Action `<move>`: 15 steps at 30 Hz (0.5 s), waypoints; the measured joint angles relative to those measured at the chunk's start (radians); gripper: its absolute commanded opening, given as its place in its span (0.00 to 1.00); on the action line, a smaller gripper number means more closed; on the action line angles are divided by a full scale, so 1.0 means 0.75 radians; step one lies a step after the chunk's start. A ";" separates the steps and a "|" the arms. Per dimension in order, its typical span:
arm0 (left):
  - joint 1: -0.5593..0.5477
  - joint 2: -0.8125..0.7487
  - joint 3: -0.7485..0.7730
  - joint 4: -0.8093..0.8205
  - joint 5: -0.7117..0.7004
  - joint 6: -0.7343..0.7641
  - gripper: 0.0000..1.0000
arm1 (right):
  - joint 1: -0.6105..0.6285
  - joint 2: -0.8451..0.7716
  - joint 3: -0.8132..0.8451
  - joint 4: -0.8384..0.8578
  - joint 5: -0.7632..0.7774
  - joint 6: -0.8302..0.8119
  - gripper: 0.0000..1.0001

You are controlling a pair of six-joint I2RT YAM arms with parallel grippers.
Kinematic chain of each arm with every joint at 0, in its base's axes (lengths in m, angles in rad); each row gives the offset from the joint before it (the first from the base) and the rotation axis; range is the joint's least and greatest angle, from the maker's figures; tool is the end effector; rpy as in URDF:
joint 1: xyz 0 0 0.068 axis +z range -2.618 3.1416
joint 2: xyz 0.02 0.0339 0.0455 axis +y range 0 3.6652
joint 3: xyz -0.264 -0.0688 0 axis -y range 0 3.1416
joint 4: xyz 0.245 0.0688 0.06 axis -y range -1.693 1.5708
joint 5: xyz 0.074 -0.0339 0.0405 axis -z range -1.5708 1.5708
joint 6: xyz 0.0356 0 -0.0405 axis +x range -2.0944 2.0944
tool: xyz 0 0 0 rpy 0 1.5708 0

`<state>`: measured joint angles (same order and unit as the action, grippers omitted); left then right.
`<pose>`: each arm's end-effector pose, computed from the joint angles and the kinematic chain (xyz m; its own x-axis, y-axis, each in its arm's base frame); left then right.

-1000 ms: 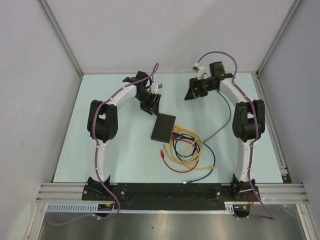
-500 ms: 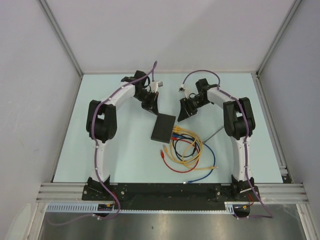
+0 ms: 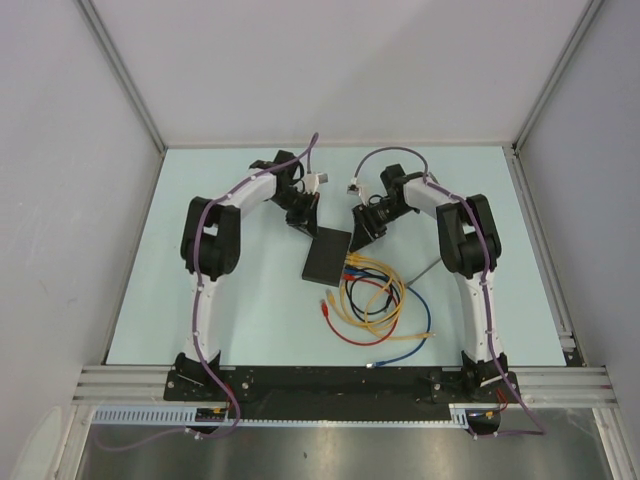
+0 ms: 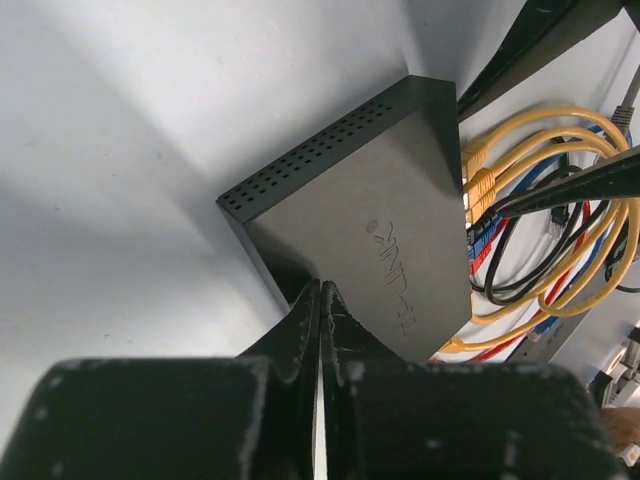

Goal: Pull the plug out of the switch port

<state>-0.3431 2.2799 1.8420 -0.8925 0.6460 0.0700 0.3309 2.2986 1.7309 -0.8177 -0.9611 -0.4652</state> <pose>0.4294 -0.1761 0.1648 -0.8842 0.3752 -0.2784 0.4666 0.6792 -0.5666 0.4179 0.1744 0.1367 -0.6832 -0.5063 -0.5262 -0.7110 0.2969 0.6375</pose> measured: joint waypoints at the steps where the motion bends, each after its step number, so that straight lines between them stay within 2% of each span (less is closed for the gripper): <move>1: -0.004 0.000 0.000 0.001 -0.004 -0.002 0.01 | 0.000 0.004 0.001 -0.003 -0.010 -0.001 0.56; 15: -0.034 0.000 0.000 0.007 -0.031 -0.015 0.00 | 0.016 0.063 0.035 -0.031 -0.088 0.002 0.48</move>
<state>-0.3683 2.2799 1.8420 -0.8875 0.6228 0.0586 0.3431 2.3455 1.7569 -0.8406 -1.0271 -0.4637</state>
